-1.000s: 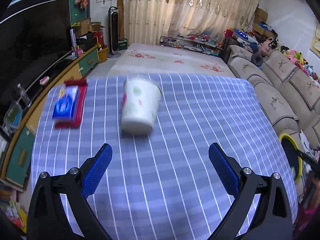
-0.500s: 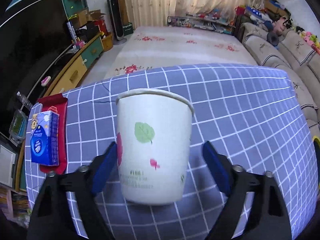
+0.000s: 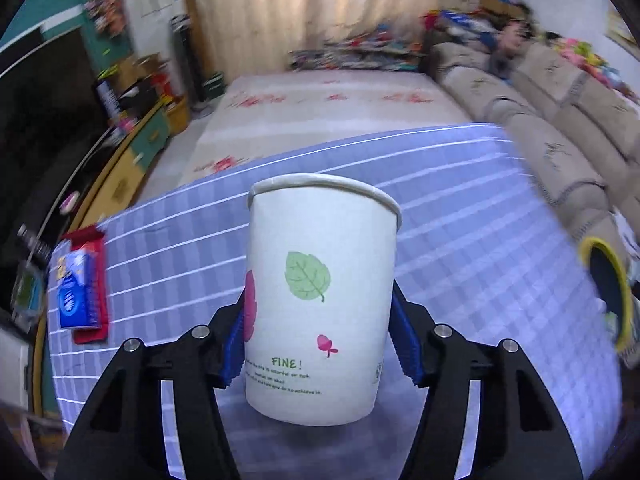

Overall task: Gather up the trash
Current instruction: 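Carry the paper cup over the bin and open the left gripper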

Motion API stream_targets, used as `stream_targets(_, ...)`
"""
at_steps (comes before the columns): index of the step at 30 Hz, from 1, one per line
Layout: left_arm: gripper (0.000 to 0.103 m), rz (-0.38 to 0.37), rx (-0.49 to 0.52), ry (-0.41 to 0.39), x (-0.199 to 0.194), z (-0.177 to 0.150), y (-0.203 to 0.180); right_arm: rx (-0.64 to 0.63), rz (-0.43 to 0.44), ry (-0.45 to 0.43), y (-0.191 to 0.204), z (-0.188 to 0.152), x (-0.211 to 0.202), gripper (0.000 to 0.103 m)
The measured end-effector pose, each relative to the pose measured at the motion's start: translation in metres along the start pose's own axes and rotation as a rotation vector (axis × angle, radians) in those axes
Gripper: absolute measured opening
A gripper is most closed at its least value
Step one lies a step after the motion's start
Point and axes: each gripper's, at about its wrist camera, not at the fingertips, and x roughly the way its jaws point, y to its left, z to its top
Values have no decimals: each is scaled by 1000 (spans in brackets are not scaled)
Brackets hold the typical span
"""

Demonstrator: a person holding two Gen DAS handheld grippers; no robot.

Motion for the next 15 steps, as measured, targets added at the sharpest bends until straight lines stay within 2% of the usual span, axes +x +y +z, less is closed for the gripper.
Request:
stream_targets(8,61,-284,223,-46,-40,2,-172,29,-48,-52,-42,-11,-40,90)
stream_targets(11,61,-388,325,-30,-39,3,-250,56,-82,-67,-69,-18,-57,90)
stream_targets(15,62,-456,411,25,-25,-1,-337,88,-119,-71,-99,-29,-71,90)
